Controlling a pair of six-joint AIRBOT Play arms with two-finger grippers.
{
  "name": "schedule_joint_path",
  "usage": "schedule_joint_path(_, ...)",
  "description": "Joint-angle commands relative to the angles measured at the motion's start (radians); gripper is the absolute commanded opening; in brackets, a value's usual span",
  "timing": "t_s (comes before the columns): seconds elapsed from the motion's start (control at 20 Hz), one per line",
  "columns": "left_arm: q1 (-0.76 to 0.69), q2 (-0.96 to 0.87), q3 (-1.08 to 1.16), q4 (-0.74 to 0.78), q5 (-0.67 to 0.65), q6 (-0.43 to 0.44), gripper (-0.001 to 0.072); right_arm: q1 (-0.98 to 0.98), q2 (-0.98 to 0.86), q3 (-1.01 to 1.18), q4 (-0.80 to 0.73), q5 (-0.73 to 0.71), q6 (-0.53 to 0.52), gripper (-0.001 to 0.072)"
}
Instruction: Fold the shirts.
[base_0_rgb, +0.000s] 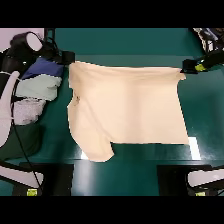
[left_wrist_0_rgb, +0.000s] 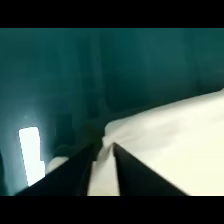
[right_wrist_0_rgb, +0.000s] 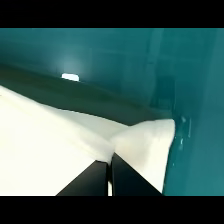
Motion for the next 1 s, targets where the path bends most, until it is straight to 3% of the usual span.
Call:
schedule_joint_path(0.0,0.000,-0.047,-0.002,0.012,0.059,-0.004,0.0433,0.009,-0.051,-0.004,-0.002,-0.062,0.002,0.0022)
schedule_joint_path(0.05,0.002,-0.047,0.005,0.021,0.033,-0.004,0.0433,0.008,-0.049,-0.003,-0.002,-0.068,0.002,0.0163)
schedule_joint_path(0.1,0.010,-0.046,0.017,0.023,-0.015,-0.004,0.0433,0.006,-0.048,0.003,-0.002,-0.058,0.002,0.0423)
schedule_joint_path(0.15,0.024,-0.043,0.035,0.023,-0.083,-0.005,0.0433,0.002,-0.048,0.016,-0.001,-0.019,0.002,0.0450)
schedule_joint_path(0.3,0.089,-0.035,0.081,0.024,-0.395,0.000,0.0433,-0.013,-0.008,0.003,0.009,0.092,-0.008,0.0431)
schedule_joint_path(0.4,0.132,0.011,0.017,0.022,-0.496,-0.001,0.0434,-0.037,0.075,-0.097,0.079,0.085,-0.042,0.0431)
schedule_joint_path(0.6,0.154,0.268,-0.404,0.003,-0.425,0.000,0.0435,-0.107,0.273,-0.350,0.253,0.113,-0.121,0.0431)
schedule_joint_path(0.8,0.154,0.545,-0.918,-0.166,-0.318,0.000,0.0436,-0.158,0.420,-0.520,0.284,0.116,-0.141,0.0431)
schedule_joint_path(0.95,0.154,0.689,-1.157,-0.292,-0.278,0.000,0.0436,-0.185,0.492,-0.585,0.284,0.121,-0.141,0.0431)
